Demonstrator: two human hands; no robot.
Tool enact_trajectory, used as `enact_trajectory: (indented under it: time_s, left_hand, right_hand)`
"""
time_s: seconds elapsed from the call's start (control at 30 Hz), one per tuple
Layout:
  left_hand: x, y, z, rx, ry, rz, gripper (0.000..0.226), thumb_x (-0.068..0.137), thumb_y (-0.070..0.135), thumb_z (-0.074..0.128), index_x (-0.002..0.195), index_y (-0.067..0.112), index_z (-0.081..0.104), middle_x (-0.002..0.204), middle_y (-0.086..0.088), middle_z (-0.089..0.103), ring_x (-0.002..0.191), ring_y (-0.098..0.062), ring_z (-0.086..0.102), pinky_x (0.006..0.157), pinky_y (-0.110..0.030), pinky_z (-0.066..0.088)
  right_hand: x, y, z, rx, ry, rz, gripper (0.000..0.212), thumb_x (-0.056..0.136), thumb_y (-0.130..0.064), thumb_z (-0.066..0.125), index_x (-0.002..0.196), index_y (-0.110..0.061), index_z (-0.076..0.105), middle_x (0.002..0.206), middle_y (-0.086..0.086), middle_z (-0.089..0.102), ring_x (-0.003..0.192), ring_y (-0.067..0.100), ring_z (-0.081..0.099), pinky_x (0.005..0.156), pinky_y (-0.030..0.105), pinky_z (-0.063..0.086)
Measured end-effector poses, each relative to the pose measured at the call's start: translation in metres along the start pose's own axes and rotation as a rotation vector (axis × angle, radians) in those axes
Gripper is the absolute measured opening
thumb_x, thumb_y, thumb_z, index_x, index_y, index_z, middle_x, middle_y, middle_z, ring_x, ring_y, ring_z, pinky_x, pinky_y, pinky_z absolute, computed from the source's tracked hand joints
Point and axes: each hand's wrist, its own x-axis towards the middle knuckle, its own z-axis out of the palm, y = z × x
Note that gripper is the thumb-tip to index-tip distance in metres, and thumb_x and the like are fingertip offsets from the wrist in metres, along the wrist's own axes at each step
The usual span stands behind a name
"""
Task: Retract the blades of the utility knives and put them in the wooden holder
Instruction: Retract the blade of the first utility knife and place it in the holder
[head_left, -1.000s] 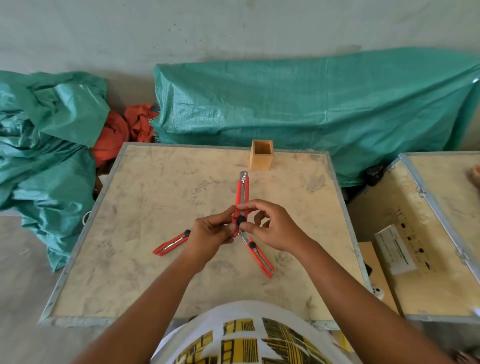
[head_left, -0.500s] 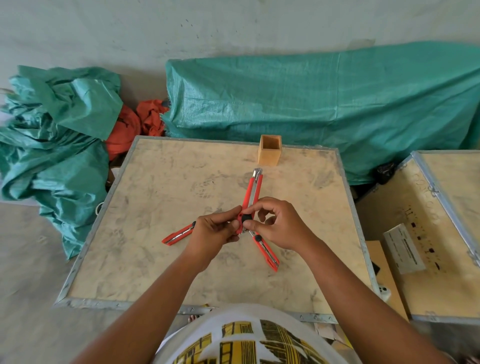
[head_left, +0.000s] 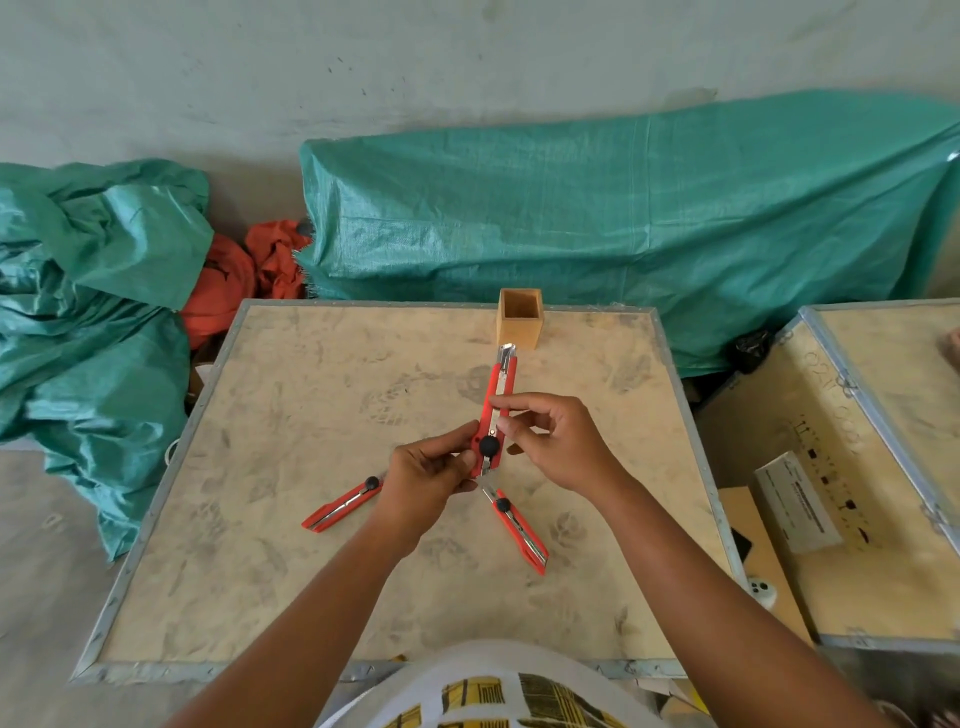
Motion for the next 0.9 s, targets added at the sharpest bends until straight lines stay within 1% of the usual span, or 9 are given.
enact_trajectory:
  time_s: [0.17,0.33,0.43,0.53,0.63,0.7,0.8,0.87,0.9]
  left_hand:
    - [0.05,0.01,0.009,0.179,0.047,0.04,0.035,0.09,0.004,0.067,0.117,0.026,0.073,0.105,0.008,0.078,0.088,-0.015,0.073,0.067,-0.028,0.06]
    - [0.119,0.023,0.019,0.295,0.054,0.058,0.034,0.091,0.006,0.065,0.12,0.024,0.072,0.105,0.009,0.077,0.084,-0.016,0.071,0.062,-0.021,0.058]
    - [0.169,0.03,0.029,0.335,0.052,0.084,0.035,0.091,0.004,0.064,0.119,0.024,0.072,0.107,0.01,0.076,0.081,-0.006,0.068,0.062,-0.018,0.056]
    - [0.221,0.031,0.036,0.378,0.018,0.098,0.038,0.091,0.0,0.062,0.119,0.023,0.072,0.11,0.008,0.075,0.08,0.003,0.068,0.069,-0.016,0.054]
    - [0.271,0.027,0.041,0.439,0.001,0.092,0.042,0.091,-0.001,0.06,0.123,0.024,0.069,0.117,0.007,0.073,0.1,-0.013,0.069,0.083,-0.032,0.059]
    - [0.303,0.023,0.043,0.528,0.013,0.075,0.046,0.09,0.001,0.06,0.13,0.023,0.064,0.126,0.004,0.069,0.114,-0.014,0.064,0.1,-0.037,0.052]
    - [0.339,0.015,0.043,0.732,-0.006,-0.029,0.068,0.087,0.015,0.069,0.149,0.018,0.04,0.153,-0.003,0.044,0.142,-0.021,0.039,0.116,-0.039,0.034]
    - [0.353,0.007,0.045,0.791,-0.091,-0.094,0.085,0.085,0.022,0.073,0.154,0.015,0.024,0.16,-0.005,0.03,0.148,-0.022,0.027,0.118,-0.036,0.028]
    - [0.358,0.003,0.046,0.797,-0.123,-0.114,0.087,0.086,0.021,0.072,0.155,0.014,0.02,0.16,-0.006,0.03,0.148,-0.024,0.028,0.115,-0.032,0.03]
  right_hand:
    - [0.04,0.004,-0.014,0.015,0.084,0.032,0.027,0.095,-0.01,0.068,0.119,-0.019,0.075,0.119,0.0,0.073,0.097,0.016,0.075,0.075,0.036,0.066]
    - [0.099,0.018,-0.036,-0.023,0.196,0.045,0.026,0.093,-0.01,0.07,0.115,-0.023,0.077,0.113,-0.004,0.076,0.1,0.013,0.073,0.081,0.036,0.065]
    - [0.14,0.028,-0.052,0.026,0.244,0.058,0.028,0.092,-0.004,0.07,0.115,-0.018,0.076,0.112,0.001,0.076,0.101,0.018,0.074,0.077,0.036,0.066]
    - [0.182,0.043,-0.069,-0.019,0.311,0.048,0.029,0.09,-0.006,0.073,0.115,-0.021,0.077,0.113,-0.002,0.077,0.099,0.014,0.074,0.082,0.033,0.063]
    - [0.222,0.057,-0.085,-0.079,0.368,0.022,0.03,0.089,-0.006,0.073,0.114,-0.021,0.077,0.112,-0.004,0.076,0.099,0.007,0.072,0.084,0.02,0.058]
    - [0.246,0.068,-0.092,-0.126,0.402,0.004,0.028,0.089,-0.007,0.074,0.113,-0.021,0.078,0.108,-0.006,0.076,0.091,0.0,0.07,0.081,0.012,0.054]
    - [0.274,0.089,-0.096,-0.228,0.436,-0.021,0.026,0.088,-0.006,0.074,0.111,-0.016,0.079,0.105,-0.005,0.077,0.08,-0.009,0.068,0.076,0.002,0.048]
    - [0.286,0.105,-0.094,-0.279,0.436,-0.018,0.026,0.088,-0.004,0.074,0.111,-0.015,0.079,0.107,-0.002,0.078,0.081,-0.002,0.07,0.074,0.0,0.047]
    - [0.289,0.113,-0.092,-0.295,0.43,-0.013,0.026,0.088,-0.004,0.074,0.111,-0.016,0.079,0.107,-0.001,0.079,0.083,0.005,0.072,0.074,0.002,0.049]
